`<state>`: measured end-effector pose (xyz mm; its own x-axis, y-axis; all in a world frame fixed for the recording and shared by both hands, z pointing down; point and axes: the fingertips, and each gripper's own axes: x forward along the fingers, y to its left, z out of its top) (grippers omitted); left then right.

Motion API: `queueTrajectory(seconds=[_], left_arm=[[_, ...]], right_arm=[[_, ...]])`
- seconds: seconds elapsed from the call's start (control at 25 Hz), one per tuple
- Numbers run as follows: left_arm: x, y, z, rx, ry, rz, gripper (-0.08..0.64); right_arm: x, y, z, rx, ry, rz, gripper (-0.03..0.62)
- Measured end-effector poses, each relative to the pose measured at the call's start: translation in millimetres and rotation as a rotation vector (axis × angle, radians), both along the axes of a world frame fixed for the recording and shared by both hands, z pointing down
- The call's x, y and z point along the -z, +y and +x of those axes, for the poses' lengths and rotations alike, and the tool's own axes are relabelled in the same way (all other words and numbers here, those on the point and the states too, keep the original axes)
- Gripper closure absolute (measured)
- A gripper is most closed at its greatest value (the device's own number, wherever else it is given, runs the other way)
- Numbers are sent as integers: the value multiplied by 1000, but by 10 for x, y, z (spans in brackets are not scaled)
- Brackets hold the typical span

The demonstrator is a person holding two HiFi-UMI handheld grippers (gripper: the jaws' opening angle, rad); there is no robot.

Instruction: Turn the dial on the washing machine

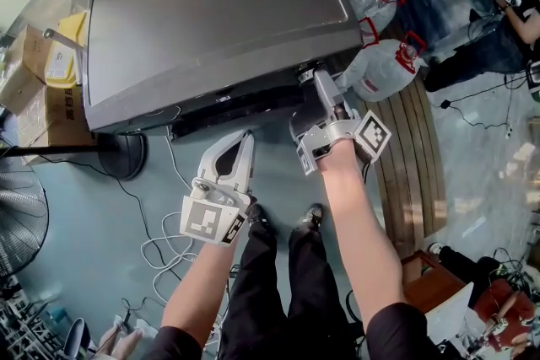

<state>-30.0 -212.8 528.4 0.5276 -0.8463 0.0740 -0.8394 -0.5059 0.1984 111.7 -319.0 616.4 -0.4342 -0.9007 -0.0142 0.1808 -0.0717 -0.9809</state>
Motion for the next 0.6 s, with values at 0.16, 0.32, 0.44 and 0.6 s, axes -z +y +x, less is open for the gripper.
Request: queueTrajectory(seconds=[0.16,0.32,0.44,0.6], left_arm=[[-10,7,15,-2,-6,1,545],[-20,21,42,-5,-4,1,545],[-8,28,77,-12,-5,5,545],[14,23,82,-12,-9,11,545]], right_arm=[[32,-17,82,-25,49,17,301],[2,61,205,-5,263,19,299],[248,132,264,23,581,143,299],[572,185,188,52,1013,369,299]])
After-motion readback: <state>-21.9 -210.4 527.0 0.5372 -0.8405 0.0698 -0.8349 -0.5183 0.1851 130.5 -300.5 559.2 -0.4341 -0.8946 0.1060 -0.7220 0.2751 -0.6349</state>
